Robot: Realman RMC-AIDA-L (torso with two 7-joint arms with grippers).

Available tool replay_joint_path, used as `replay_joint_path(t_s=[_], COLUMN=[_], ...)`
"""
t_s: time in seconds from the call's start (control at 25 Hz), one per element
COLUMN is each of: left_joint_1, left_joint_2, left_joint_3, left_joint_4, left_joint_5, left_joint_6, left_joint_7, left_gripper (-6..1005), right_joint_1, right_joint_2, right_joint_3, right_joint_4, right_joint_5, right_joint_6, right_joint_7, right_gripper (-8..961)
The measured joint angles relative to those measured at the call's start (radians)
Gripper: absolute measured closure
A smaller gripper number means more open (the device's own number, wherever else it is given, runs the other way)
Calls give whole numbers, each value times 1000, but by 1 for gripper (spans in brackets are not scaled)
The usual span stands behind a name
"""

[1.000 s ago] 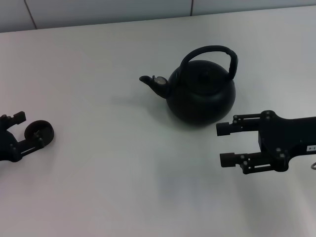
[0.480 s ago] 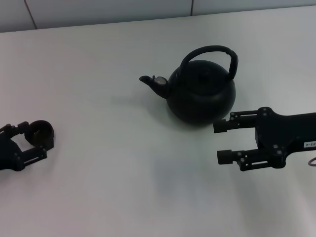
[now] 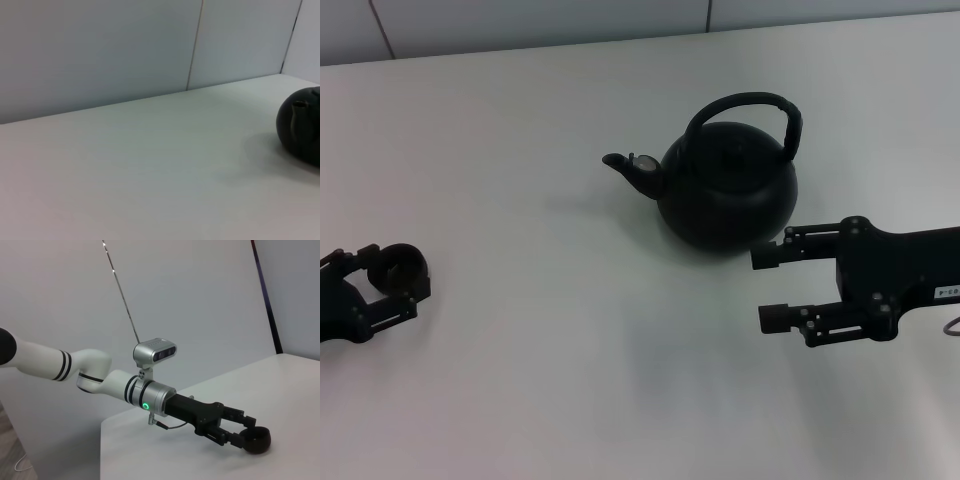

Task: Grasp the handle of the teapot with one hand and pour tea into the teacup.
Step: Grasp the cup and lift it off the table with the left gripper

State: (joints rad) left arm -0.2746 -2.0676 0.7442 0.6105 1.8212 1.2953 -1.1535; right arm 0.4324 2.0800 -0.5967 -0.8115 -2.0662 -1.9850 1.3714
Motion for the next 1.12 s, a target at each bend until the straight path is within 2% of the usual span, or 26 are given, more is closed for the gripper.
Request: replay_joint_path(t_s=[1.12], left_joint_1=[-8], left_joint_2=[0], left_joint_3=[-4], left_joint_4=[3], left_joint_5=[-10], left_joint_6=[6], left_joint_7=[-2], left_gripper=[136], right_joint_1=[2], right_joint_2=[-3], right_joint_3=[0], right_joint_4=[-6], right_joint_5=[0], right_joint_6=[0], right_joint_7=[3], right_gripper=[240])
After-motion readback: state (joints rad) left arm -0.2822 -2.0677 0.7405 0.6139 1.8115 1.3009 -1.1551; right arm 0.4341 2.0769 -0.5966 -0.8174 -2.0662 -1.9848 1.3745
